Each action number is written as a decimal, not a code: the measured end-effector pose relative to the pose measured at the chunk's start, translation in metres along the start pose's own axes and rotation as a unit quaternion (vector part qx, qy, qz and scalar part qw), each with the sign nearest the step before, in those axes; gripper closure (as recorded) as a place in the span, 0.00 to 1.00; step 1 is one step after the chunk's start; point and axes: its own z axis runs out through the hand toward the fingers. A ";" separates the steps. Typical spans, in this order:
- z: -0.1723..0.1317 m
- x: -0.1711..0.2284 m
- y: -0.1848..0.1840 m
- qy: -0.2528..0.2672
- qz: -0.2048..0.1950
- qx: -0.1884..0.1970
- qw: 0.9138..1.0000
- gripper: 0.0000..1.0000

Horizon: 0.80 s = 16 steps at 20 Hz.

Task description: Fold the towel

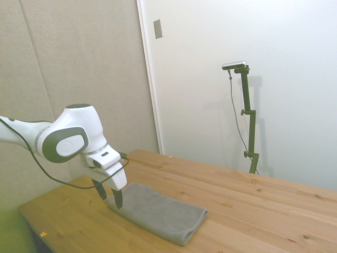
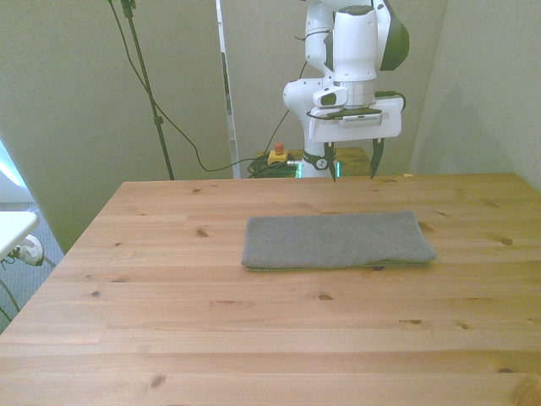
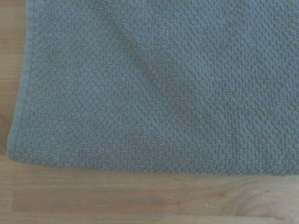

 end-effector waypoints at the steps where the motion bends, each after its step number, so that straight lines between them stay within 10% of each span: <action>1: 0.000 0.000 0.000 -0.001 0.000 0.000 1.000 0.00; 16: 0.031 -0.024 -0.157 0.130 0.057 -0.104 0.984 0.00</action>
